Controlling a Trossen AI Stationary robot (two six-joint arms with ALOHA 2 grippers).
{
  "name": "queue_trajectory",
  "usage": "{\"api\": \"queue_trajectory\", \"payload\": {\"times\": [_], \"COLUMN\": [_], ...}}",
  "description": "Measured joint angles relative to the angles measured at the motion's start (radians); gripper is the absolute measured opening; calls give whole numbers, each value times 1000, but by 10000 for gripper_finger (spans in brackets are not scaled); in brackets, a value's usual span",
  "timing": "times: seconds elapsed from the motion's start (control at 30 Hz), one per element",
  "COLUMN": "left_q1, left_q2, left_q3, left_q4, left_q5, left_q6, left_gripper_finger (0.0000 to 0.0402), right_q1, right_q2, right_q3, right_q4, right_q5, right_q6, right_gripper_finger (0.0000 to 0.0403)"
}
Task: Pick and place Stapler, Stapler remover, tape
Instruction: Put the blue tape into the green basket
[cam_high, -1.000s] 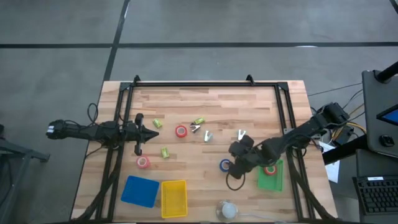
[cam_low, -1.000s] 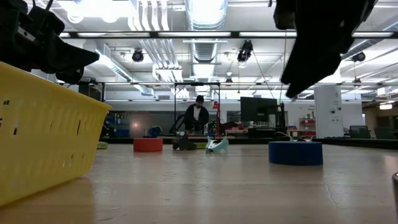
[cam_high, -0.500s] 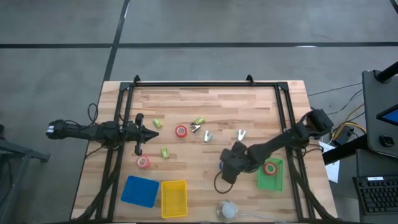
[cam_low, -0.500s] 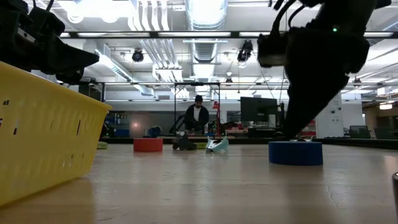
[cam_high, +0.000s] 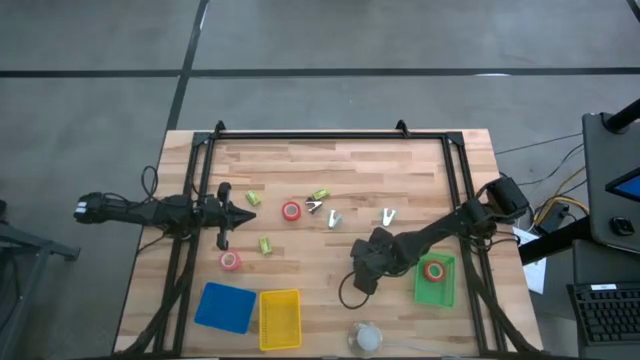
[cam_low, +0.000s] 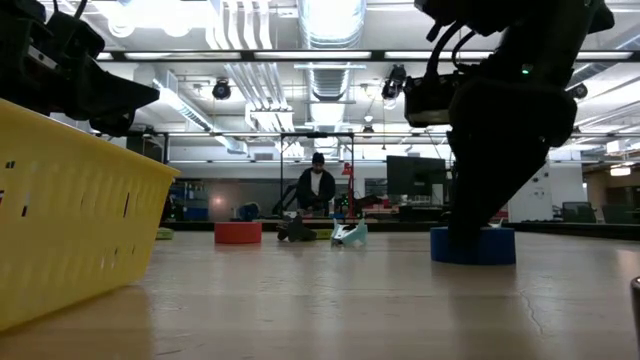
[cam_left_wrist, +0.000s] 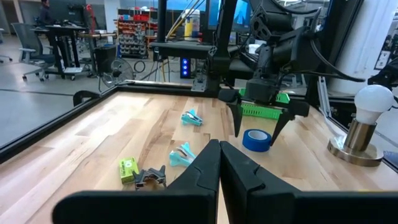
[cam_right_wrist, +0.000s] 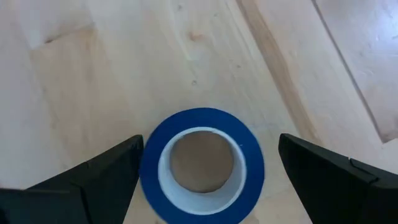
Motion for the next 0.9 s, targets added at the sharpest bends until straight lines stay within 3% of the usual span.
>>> {"api": "queue_trajectory", "payload": {"times": [0.53,0.9], "left_q1": [0,0], "left_q2": [0,0], "left_q3": [0,0], "left_q4": [1,0], "left_q5": [0,0], "left_q6": [0,0], "left_gripper_finger": [12,12], "right_q1": [-9,-9], "right_q2": [-1,-68], "right_q3": [-2,-3], "right_q4": [0,-57], "right_q5": [-20,-40], "right_q6": [-29,-38], "right_gripper_finger": [277,274]}}
